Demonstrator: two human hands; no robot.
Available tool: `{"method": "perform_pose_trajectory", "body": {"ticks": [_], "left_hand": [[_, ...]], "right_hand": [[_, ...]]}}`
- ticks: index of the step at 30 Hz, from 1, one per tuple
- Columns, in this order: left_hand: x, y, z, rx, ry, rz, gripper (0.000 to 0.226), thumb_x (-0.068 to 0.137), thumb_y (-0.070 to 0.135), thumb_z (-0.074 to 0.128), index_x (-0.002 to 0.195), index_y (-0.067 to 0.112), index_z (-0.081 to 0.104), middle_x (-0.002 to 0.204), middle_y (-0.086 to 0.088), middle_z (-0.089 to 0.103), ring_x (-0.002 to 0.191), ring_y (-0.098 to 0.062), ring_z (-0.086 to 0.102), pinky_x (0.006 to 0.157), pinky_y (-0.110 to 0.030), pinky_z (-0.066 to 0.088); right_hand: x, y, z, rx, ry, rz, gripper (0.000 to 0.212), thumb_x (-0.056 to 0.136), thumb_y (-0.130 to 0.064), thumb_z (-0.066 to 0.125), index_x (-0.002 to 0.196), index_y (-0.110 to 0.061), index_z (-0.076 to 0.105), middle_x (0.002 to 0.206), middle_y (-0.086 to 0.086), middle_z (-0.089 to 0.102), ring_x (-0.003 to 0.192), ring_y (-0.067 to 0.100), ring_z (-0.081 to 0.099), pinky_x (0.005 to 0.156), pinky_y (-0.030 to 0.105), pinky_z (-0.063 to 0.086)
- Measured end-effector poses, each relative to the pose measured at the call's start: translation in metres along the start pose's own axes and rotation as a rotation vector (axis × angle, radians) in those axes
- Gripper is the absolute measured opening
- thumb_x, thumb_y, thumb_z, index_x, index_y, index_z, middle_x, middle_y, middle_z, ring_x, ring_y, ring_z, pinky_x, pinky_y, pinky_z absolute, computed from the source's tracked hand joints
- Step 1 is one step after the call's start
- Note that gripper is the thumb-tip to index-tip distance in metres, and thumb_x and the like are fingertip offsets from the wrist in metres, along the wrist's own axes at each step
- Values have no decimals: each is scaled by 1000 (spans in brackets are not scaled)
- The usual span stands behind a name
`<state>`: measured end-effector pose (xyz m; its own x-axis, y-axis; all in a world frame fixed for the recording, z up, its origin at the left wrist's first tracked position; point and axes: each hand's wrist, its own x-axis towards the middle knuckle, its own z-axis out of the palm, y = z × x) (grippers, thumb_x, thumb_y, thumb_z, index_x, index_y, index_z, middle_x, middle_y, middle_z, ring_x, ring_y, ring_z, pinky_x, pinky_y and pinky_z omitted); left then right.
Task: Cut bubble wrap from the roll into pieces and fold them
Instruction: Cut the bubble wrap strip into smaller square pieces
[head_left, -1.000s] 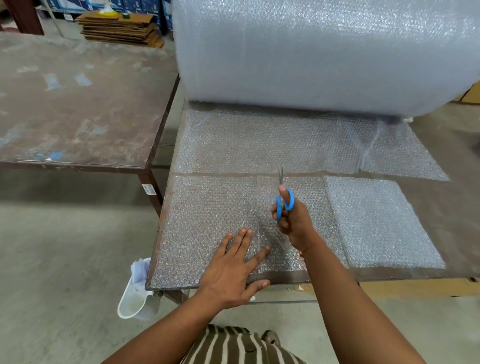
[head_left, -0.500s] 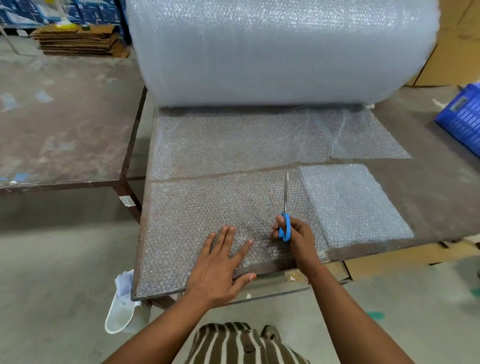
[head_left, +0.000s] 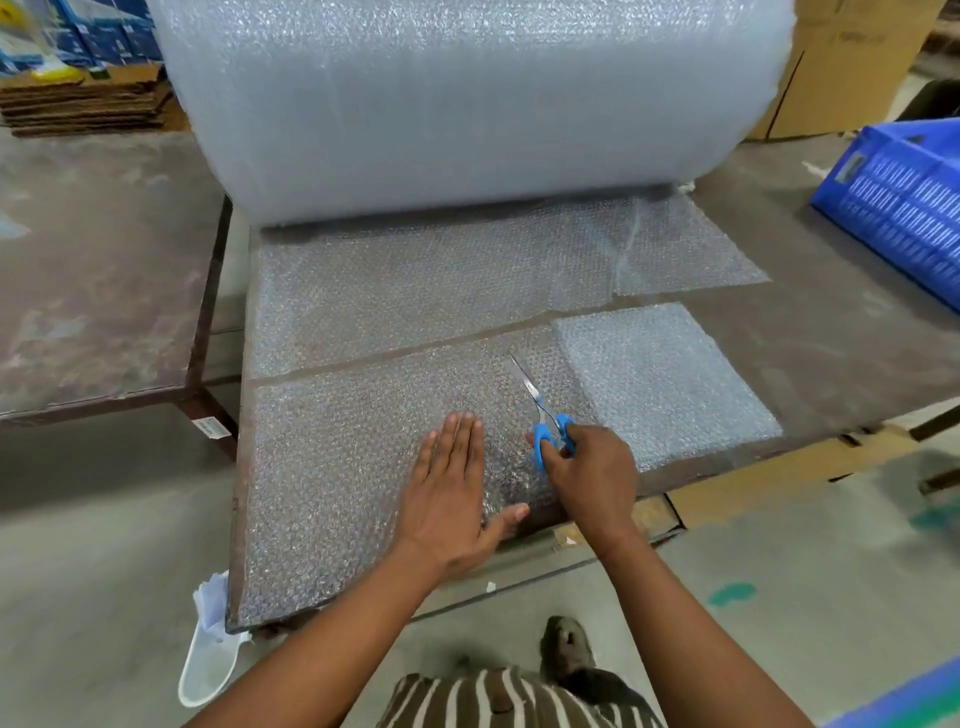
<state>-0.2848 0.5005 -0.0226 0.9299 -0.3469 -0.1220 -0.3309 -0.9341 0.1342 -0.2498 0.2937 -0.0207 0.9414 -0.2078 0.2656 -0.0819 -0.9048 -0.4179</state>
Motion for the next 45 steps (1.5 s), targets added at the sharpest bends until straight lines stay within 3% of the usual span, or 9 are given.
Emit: {"method": "perform_pose_trajectory", "body": {"ticks": [4,8,11,15,21,29,34,39,45], "left_hand": [[40,27,-3,-7,50,36,106,96,83,-3,164,6,-27,173,-15,-33,159,-26,-37,133,-50,-11],[87,68,-4,-54,30,51,108,92,85,-8,163,8,-30,172,-12,-37,157,-25,-39,133,-48,-12],[124,105,-4,-74,-2,60,107,91,87,-5,159,10,-36,168,-10,-43,155,-23,-43,133,-46,-14],[171,151,-3,-78,-14,89,105,95,83,2,161,11,-35,168,-8,-43,154,-23,-44,132,-44,-17],[227,204,2,-98,-44,134,111,85,88,-15,165,12,-29,172,-7,-37,157,-22,-40,132,-42,-16],[271,248,8,-54,-76,116,102,100,81,6,163,10,-30,172,-8,-37,158,-24,-38,133,-43,-14],[294,268,7,-41,-101,135,100,100,79,3,162,9,-31,171,-9,-37,158,-24,-37,134,-44,-11],[312,295,9,-39,-86,200,106,92,84,-11,163,9,-30,171,-7,-38,156,-21,-41,132,-40,-18],[313,310,12,-29,-84,240,100,100,80,1,163,8,-28,170,-7,-39,156,-20,-42,133,-42,-15]], "right_hand": [[20,27,-12,-84,36,-16,39,82,-48,87,67,-14,75,53,5,62,62,35,61,61,38,45],[53,79,-26,-123,36,62,48,86,-52,83,60,-14,68,49,10,56,52,36,51,59,35,33],[80,120,-40,-146,25,110,53,89,-59,79,61,-15,70,49,10,56,49,32,48,53,35,38],[116,177,-61,-99,-75,241,51,98,-57,70,68,-15,67,62,11,63,63,34,59,56,38,41],[169,267,-93,-57,-169,295,33,106,-30,63,97,0,73,95,28,74,94,49,68,70,44,43],[214,338,-112,-180,-170,411,41,105,-40,64,97,-1,73,102,26,74,101,48,69,79,44,50],[238,378,-122,-186,-140,456,38,103,-39,66,83,-7,62,97,26,72,93,47,67,68,38,34],[272,418,-133,-207,-136,537,35,104,-37,62,101,-2,69,107,25,71,99,47,67,73,40,42],[299,448,-137,-286,-106,545,35,106,-38,60,114,-5,70,115,24,73,106,46,69,84,44,52]]}}
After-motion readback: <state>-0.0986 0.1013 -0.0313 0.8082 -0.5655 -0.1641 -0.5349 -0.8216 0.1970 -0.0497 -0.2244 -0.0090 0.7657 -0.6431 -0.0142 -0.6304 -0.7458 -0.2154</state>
